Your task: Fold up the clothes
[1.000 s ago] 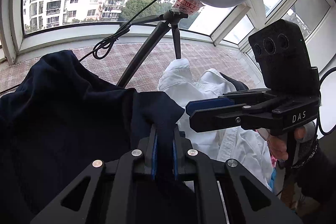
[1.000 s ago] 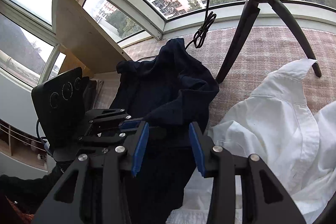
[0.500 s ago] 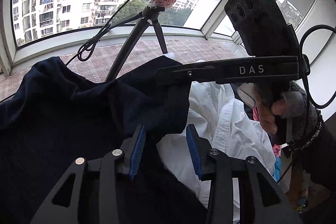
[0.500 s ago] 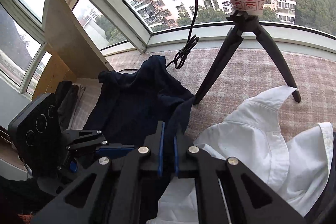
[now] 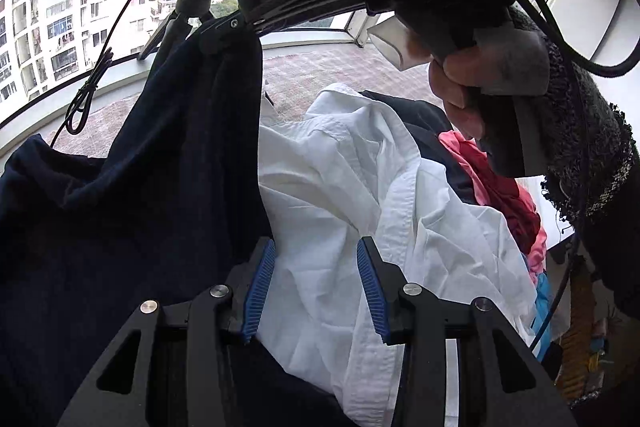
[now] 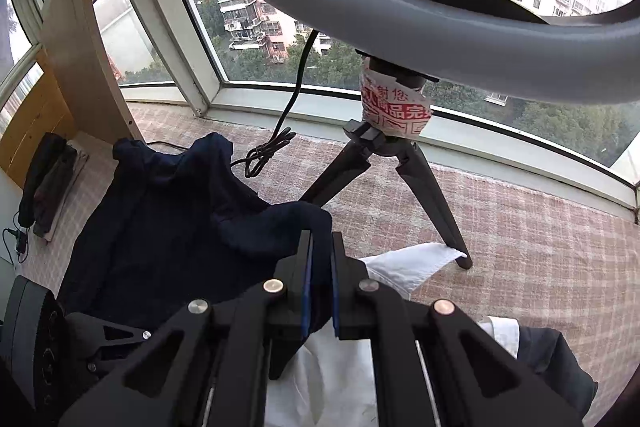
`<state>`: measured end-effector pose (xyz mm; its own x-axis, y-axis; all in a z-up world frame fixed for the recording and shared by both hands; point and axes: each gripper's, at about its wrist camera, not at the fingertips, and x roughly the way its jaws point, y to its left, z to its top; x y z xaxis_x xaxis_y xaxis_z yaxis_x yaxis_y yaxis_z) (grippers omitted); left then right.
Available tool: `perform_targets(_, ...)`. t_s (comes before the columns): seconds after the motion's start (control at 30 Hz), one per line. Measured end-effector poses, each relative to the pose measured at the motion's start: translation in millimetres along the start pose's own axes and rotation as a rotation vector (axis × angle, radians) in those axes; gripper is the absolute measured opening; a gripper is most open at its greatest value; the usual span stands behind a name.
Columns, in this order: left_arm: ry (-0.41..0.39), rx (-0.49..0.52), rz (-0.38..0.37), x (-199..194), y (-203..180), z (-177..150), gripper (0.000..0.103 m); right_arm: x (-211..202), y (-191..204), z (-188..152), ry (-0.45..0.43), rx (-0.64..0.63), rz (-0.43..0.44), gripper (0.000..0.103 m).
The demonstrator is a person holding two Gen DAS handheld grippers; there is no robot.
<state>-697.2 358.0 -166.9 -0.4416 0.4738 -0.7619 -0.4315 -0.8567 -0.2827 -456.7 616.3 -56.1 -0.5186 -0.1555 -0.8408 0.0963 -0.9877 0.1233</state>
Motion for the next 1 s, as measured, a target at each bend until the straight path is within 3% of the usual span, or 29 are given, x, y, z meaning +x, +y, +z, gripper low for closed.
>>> perform_targets(0.13,0.073,0.041,0.103,32,6,4,0.041,9,1,-1,0.019,-0.006,0.009,0.007)
perform_targets(0.37,0.167,0.161,0.122,61,11,-8,0.039,25,0,-11,0.052,-0.001,0.023,0.007)
perform_targets(0.4,0.168,0.155,0.111,60,13,-7,0.038,27,-1,-13,0.055,0.003,0.023,0.007)
perform_targets(0.5,0.175,0.109,0.061,56,21,-5,0.007,25,-6,-16,0.048,0.017,0.018,0.007)
perform_targets(0.6,0.137,-0.016,-0.015,40,31,2,0.006,17,-12,-18,0.032,0.031,0.016,0.007)
perform_targets(0.67,0.052,-0.101,-0.130,15,28,9,0.006,10,-17,-18,0.016,0.042,0.014,0.007)
perform_targets(0.77,-0.104,-0.144,-0.262,-22,11,18,0.006,-6,-19,-15,-0.021,0.028,-0.020,0.007)
perform_targets(0.87,-0.089,-0.186,-0.353,-1,10,19,0.005,-11,-24,-14,-0.040,0.031,-0.069,0.007)
perform_targets(0.93,-0.040,-0.244,-0.351,22,17,17,0.000,-7,-28,-15,-0.024,0.045,-0.086,0.007)
perform_targets(1.0,-0.050,-0.261,-0.349,26,21,15,0.000,-8,-26,-17,-0.025,0.057,-0.082,0.007)
